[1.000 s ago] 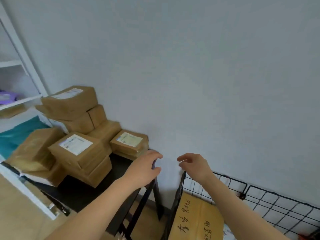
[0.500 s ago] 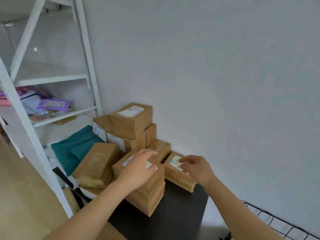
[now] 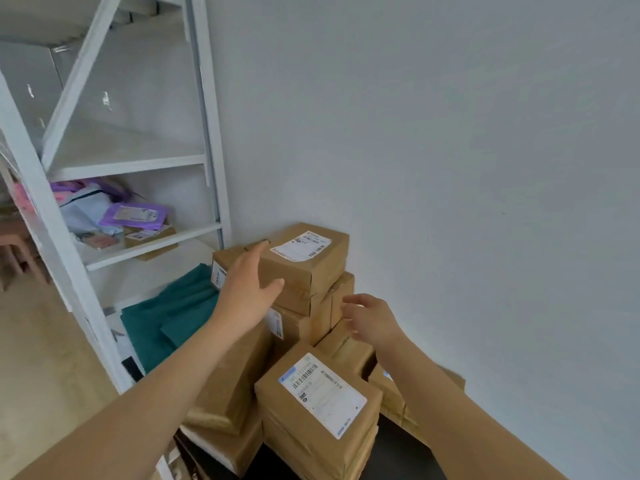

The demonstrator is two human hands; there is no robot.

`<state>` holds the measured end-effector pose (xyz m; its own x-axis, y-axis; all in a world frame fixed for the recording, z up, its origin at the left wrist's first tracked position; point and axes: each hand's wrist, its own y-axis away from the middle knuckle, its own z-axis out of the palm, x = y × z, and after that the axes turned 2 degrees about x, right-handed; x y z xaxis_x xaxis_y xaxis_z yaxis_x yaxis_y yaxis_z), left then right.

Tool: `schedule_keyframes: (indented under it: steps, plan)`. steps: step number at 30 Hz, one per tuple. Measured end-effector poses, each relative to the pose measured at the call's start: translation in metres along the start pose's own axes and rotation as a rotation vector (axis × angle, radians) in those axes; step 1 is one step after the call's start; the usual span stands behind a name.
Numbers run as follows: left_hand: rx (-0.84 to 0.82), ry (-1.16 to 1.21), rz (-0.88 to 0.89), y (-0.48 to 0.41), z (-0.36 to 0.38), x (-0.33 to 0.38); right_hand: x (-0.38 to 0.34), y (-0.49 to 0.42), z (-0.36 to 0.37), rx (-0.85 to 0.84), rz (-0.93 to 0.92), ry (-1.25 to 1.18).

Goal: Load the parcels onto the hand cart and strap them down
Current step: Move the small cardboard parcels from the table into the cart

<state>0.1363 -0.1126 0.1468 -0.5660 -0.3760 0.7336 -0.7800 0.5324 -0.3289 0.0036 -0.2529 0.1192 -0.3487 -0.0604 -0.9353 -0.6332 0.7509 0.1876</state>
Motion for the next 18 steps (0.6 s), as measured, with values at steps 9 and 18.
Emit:
schedule_keyframes:
  steps: [9, 18]
  plan:
    - [-0.123, 0.370, -0.508, -0.095, 0.020, -0.021, -0.029, -0.081, 0.020, -0.081, 0.213, -0.237]
    - [-0.165, 0.501, -0.485, -0.112, 0.027, -0.032, -0.041, -0.097, 0.058, -0.032, 0.254, -0.314]
